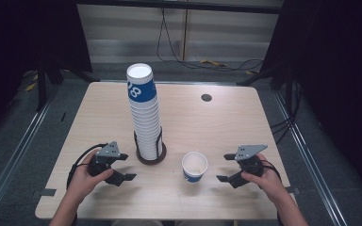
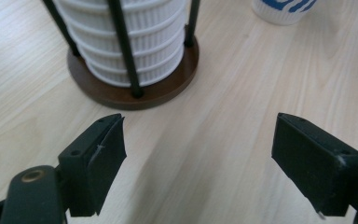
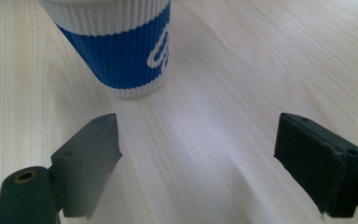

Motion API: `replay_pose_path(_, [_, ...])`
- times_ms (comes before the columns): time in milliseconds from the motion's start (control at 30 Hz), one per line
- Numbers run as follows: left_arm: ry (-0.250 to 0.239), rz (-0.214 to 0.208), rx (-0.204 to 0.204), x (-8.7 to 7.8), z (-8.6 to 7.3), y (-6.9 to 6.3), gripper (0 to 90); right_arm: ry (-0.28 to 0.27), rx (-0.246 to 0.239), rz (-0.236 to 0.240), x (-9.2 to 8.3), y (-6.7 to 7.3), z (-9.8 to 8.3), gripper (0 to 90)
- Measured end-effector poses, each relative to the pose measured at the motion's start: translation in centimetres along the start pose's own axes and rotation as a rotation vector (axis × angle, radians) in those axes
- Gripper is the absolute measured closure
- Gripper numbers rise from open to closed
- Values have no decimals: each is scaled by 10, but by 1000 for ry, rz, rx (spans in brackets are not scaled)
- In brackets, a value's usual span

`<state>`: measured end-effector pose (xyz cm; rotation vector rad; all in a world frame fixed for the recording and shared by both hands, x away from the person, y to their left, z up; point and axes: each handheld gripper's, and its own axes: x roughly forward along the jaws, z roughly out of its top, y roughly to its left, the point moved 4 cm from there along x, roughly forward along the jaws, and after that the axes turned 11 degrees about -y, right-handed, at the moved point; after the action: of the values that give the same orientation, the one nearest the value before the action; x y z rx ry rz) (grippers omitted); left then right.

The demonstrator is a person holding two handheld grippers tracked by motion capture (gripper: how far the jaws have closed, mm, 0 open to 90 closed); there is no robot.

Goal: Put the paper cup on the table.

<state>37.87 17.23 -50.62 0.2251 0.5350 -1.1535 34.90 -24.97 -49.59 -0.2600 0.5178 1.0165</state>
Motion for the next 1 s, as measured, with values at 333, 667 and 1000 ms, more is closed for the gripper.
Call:
replay_pose_path(333, [22, 44, 2, -7, -16, 13, 176, -2, 41, -60, -6, -12, -13, 134])
replay_pose_path(667, [29, 70, 9, -9, -30, 23, 175, 27, 43, -94, -6, -20, -25, 134])
replay_pose_path(1000, [28, 115, 9, -12, -41, 32, 172, 78, -4, -124, -3, -24, -35, 131])
